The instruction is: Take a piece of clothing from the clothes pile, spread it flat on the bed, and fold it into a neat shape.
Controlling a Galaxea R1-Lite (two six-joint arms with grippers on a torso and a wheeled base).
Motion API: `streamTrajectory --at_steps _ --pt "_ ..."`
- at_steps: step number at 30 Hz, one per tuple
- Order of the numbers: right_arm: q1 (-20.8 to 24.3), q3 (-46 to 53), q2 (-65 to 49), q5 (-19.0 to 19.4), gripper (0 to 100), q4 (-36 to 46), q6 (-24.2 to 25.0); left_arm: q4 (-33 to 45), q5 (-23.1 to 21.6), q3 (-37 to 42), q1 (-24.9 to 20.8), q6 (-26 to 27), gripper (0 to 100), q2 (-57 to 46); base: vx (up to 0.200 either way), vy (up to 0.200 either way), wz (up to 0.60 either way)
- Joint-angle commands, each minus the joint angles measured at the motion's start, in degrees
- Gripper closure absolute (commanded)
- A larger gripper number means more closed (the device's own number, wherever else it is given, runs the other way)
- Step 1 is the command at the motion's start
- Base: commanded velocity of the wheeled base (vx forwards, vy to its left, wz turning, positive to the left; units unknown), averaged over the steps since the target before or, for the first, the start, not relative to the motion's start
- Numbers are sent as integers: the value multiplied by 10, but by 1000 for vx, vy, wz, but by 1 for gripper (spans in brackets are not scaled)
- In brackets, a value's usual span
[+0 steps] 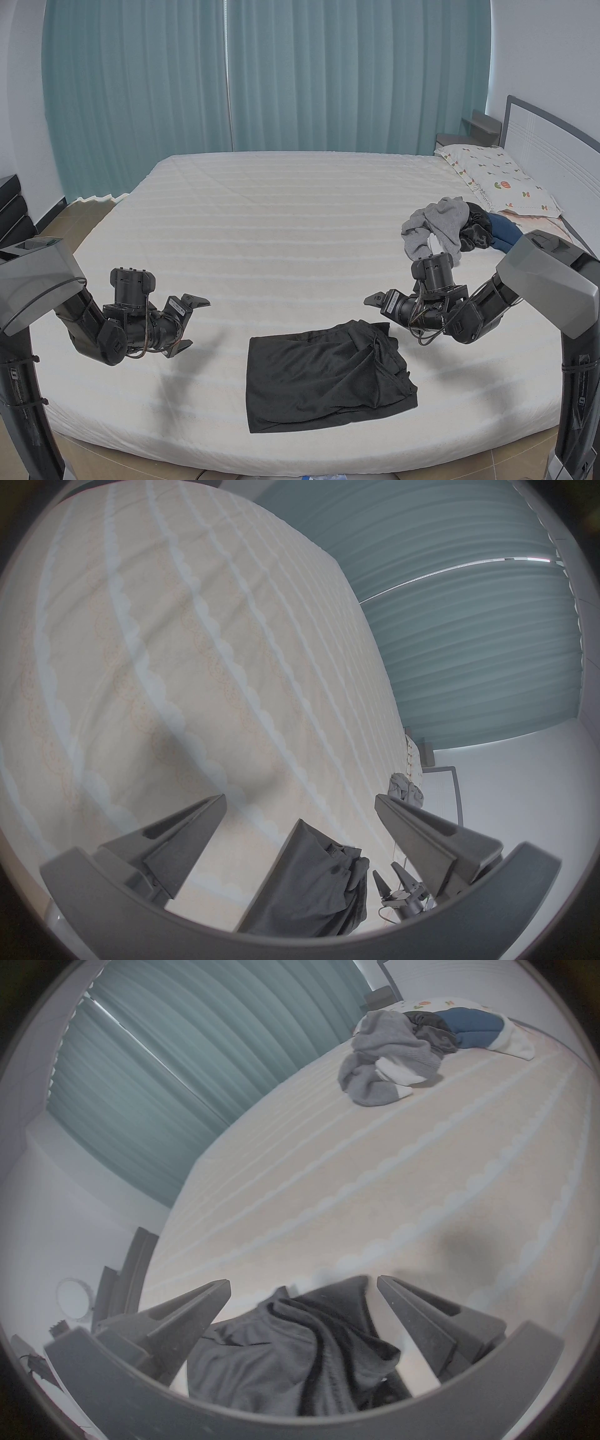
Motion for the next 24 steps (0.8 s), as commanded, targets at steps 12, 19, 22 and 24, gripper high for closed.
streamTrajectory --at_steps 12,19,22,24 --pt "33 -19 60 43 0 -32 -138 0 3 -3 -9 1 0 6 0 0 0" --pt "32 -24 79 35 100 -32 -186 0 3 -4 -10 2 0 6 0 0 0" --pt "22 -17 75 32 100 -33 -193 0 4 1 -17 13 0 7 0 0 0" --pt "13 -15 70 24 100 -34 -193 0 17 4 -29 22 0 7 0 0 0"
